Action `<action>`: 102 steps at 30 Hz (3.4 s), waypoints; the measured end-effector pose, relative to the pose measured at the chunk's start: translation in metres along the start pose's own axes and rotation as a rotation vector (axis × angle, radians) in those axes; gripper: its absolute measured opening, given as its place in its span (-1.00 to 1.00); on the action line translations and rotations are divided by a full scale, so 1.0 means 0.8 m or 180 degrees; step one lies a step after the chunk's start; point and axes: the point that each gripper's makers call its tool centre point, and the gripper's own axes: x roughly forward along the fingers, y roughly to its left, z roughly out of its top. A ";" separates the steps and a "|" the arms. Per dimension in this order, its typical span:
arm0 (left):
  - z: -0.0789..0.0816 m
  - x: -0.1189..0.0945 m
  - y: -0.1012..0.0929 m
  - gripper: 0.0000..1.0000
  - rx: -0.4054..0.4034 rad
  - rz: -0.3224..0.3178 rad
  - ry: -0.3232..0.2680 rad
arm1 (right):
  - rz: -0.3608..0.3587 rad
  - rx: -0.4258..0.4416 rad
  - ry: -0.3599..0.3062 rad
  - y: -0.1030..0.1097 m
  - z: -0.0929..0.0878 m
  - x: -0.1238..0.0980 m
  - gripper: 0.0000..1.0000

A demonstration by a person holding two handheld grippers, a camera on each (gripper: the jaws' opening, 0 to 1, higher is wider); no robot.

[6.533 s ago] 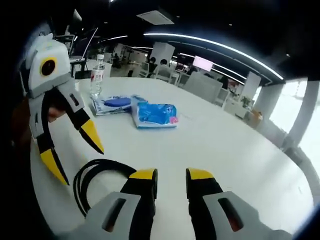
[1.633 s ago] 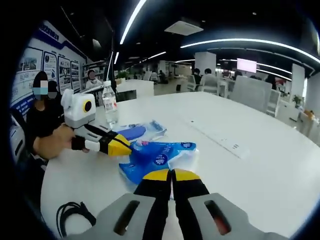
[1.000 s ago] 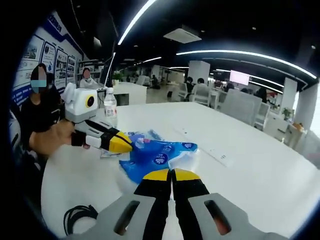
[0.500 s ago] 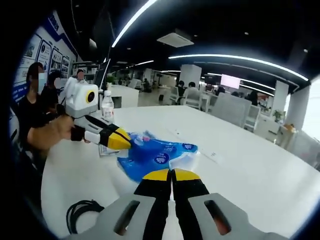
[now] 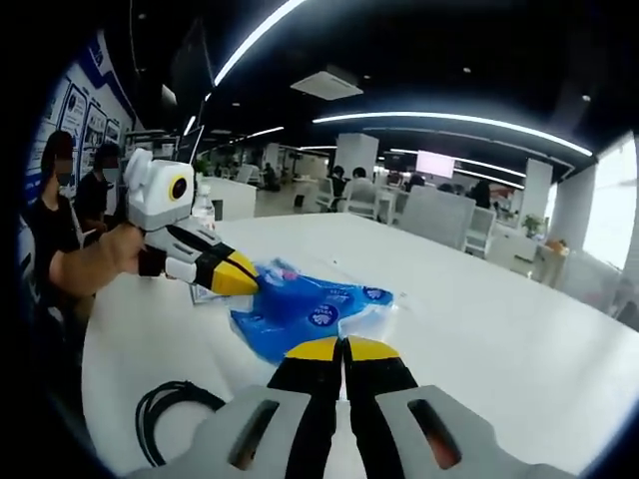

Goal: Arrange the tabletop items into an orderly group along one side of the table until the central work area is clear of visible clutter.

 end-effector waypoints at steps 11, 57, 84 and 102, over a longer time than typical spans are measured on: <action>0.006 0.010 -0.016 -1.00 0.0001 -0.0043 -0.0096 | -0.0112 0.0054 0.0044 -0.011 -0.015 -0.011 -1.00; -0.006 0.065 -0.058 -1.00 0.0186 -0.0281 0.0005 | -0.0466 0.0353 0.0090 -0.040 -0.071 -0.051 -1.00; -0.041 0.082 -0.058 -1.00 0.0180 -0.0295 0.0141 | -0.0471 0.0402 0.0256 -0.029 -0.112 -0.037 -1.00; -0.054 0.084 -0.060 -1.00 0.0127 -0.0256 0.0153 | -0.0444 0.0437 0.0316 -0.027 -0.128 -0.035 -1.00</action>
